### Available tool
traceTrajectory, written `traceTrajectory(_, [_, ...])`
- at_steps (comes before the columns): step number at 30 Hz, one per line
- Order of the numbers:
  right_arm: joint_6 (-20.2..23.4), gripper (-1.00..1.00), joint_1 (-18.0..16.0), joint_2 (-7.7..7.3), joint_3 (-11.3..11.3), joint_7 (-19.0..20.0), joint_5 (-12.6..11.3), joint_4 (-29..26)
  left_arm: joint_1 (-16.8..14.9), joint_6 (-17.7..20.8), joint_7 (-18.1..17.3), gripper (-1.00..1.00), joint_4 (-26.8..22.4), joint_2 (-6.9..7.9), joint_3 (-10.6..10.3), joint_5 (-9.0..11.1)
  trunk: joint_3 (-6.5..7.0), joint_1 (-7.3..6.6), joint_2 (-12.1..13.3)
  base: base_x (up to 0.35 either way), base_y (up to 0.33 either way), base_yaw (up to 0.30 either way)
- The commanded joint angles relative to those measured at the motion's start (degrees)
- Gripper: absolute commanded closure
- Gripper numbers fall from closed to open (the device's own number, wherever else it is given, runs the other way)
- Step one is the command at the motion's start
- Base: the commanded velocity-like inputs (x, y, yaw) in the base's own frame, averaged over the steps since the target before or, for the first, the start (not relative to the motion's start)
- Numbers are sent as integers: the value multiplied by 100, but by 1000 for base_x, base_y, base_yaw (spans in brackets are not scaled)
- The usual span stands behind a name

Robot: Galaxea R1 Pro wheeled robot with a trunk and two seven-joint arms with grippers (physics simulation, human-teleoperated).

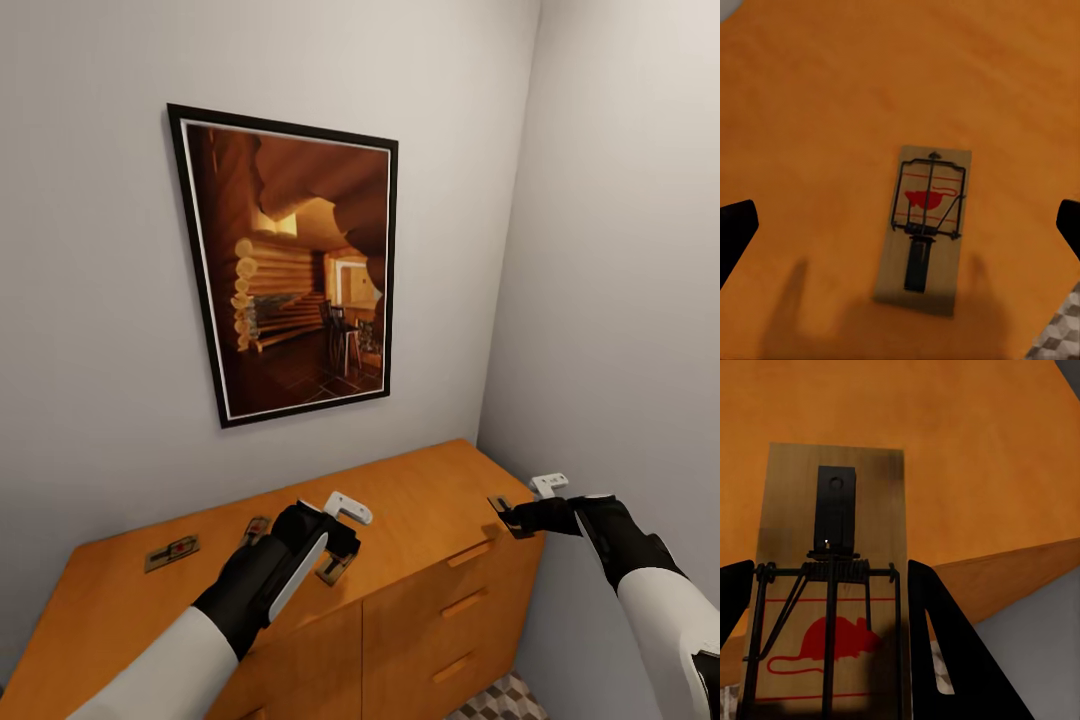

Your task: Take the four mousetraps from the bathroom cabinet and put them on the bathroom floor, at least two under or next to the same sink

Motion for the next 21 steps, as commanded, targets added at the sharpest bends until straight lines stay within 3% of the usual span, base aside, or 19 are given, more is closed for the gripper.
traceTrajectory(1, [21, 100, -6, 5, -35, 50, 50, -9, -7, 13, 56, -100, 25, -2, -11, 59, -30, 25, -52, 0, 0, 0])
traceTrajectory(21, [31, 100, -6, 2, -14, 52, 108, -101, -7, -77, 73, -100, 73, 22, 2, 42, -48, 47, -92, 0, 0, 0])
